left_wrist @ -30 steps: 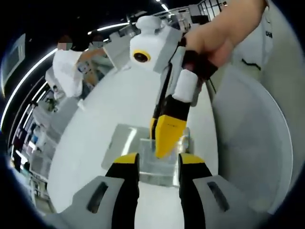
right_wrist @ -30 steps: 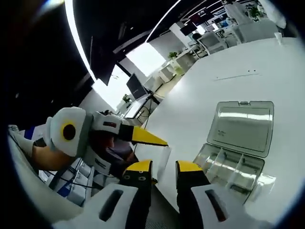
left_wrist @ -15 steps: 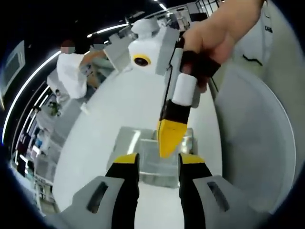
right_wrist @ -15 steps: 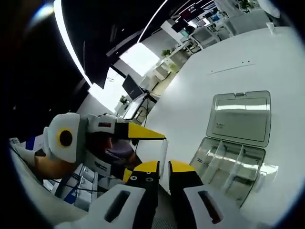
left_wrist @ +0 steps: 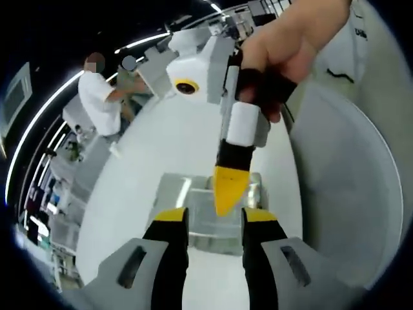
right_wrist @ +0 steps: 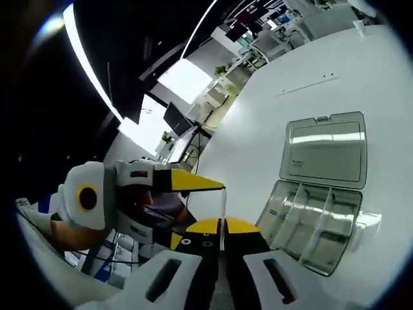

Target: Insert the divider into the dual guide fixture by aligning both edges with the guide slots and pushing it downward to the bottom, including one-sided entry, uneven engagement, binding, and posture correction.

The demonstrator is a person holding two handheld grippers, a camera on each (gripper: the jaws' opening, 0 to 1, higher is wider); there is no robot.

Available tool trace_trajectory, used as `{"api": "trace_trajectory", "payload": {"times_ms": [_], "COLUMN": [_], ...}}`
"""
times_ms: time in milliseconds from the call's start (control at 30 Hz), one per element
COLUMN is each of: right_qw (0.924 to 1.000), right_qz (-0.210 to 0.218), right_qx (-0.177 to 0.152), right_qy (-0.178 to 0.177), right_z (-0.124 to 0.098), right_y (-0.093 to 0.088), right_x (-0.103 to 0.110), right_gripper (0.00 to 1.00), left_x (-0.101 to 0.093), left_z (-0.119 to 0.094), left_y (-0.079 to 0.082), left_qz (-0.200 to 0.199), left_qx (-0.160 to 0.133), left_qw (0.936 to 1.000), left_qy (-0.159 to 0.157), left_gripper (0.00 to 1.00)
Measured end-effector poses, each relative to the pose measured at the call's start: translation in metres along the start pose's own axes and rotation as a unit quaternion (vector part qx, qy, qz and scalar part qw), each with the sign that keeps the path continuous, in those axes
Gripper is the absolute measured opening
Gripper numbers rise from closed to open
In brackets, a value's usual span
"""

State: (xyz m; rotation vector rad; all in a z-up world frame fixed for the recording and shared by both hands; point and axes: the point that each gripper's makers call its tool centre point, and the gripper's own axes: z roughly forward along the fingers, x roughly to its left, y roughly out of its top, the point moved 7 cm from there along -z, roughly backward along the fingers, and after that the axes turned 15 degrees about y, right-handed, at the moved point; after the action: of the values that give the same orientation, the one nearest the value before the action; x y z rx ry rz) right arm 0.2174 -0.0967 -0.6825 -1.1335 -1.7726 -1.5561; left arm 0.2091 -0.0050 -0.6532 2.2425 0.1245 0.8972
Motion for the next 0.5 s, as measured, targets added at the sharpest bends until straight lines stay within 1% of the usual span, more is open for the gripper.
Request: {"api": "trace_trajectory", "payload": {"times_ms": [67, 167, 300, 500], "right_qw": [1.0000, 1.0000, 1.0000, 0.9999], "right_qz": [-0.009, 0.002, 0.000, -0.008], "right_qx": [0.003, 0.001, -0.002, 0.002], "right_qy": [0.000, 0.002, 0.002, 0.006], "right_z": [-0.0005, -0.0014, -0.0022, -0.0025], "right_y": [-0.0001, 0.0000, 0.0016, -0.0004], "right_x": [-0.0001, -0.0007, -0.0015, -0.0007], "right_gripper": [0.00, 0.00, 0.00, 0.00], "left_x": [-0.0006, -0.0007, 0.0002, 0.0001], "left_z": [-0.0002, -0.0002, 0.0005, -0.0001], "left_y": [0.0010, 0.0018, 0.0018, -0.0007], "left_qz": [0.001, 0.000, -0.001, -0.016], "left_qx": [0.000, -0.001, -0.003, 0.000], "left_qw": [1.0000, 1.0000, 1.0000, 0.9999], "left_qy": [0.001, 0.002, 0.004, -0.002], "left_gripper": [0.29, 0.29, 0.30, 0.31]}}
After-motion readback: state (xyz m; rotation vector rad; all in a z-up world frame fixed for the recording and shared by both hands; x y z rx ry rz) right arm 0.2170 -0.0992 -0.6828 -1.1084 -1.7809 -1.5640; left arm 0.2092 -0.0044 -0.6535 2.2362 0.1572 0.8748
